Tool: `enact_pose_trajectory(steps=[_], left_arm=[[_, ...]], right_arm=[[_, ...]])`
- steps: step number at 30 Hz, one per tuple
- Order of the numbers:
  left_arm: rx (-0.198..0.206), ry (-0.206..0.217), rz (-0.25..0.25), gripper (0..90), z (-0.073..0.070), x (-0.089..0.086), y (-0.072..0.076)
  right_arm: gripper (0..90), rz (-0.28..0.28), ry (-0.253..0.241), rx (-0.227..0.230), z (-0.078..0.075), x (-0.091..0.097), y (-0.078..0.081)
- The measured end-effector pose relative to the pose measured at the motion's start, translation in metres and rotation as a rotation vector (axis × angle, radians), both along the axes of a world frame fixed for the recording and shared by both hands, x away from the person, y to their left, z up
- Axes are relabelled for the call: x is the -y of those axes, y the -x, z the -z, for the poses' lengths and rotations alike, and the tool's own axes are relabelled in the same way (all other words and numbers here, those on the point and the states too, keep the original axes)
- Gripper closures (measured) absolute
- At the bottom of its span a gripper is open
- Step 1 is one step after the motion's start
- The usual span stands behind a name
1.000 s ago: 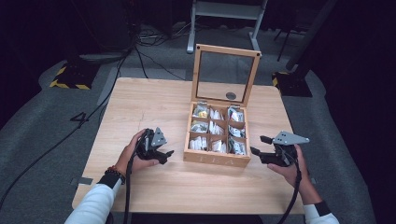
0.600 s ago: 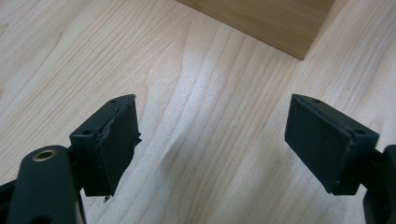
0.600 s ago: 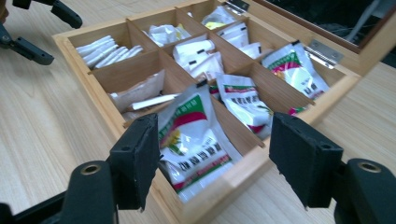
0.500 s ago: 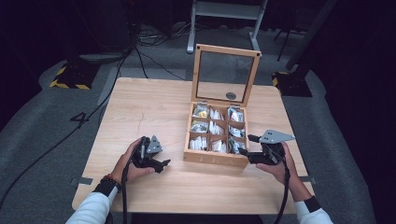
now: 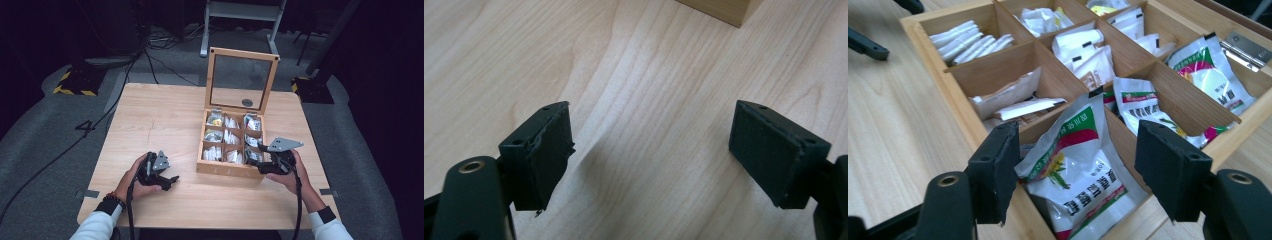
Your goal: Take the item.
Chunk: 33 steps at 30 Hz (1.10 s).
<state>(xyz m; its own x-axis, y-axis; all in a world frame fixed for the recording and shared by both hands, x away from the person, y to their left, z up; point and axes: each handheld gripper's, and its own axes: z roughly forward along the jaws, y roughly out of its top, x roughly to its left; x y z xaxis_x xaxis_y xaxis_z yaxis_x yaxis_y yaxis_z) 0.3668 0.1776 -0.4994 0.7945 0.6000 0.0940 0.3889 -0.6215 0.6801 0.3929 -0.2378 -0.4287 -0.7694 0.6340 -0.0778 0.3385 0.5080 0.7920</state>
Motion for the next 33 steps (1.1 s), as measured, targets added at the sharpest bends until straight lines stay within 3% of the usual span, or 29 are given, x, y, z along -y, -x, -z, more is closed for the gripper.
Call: enact_pose_trajectory(steps=[4,5,14,15,18,19,33], left_arm=[[-0.035,0.049,-0.006,17.9,0.003,-0.005,-0.003],[-0.065,0.070,-0.012,17.7,0.004,-0.007,-0.005],[-0.074,0.075,-0.008,17.8,0.005,-0.007,-0.006],[-0.075,0.074,-0.008,17.7,0.005,-0.007,-0.006],[-0.074,0.073,-0.004,17.5,0.005,-0.007,-0.006],[-0.074,0.072,-0.004,17.5,0.005,-0.007,-0.006],[-0.075,0.073,-0.001,17.5,0.005,-0.007,-0.006]], right_arm=[[40.6,-0.013,-0.003,-0.020,0.001,0.001,-0.001],[45.0,-0.021,0.007,-0.023,0.001,0.000,0.000],[74.9,-0.071,0.001,-0.034,0.001,-0.003,0.006],[81.2,-0.076,0.004,-0.024,0.000,-0.003,0.008],[85.2,-0.083,0.007,-0.009,-0.001,-0.003,0.009],[88.9,-0.088,0.009,0.020,-0.002,-0.003,0.011],[90.0,-0.092,-0.049,0.053,-0.011,0.007,0.015]])
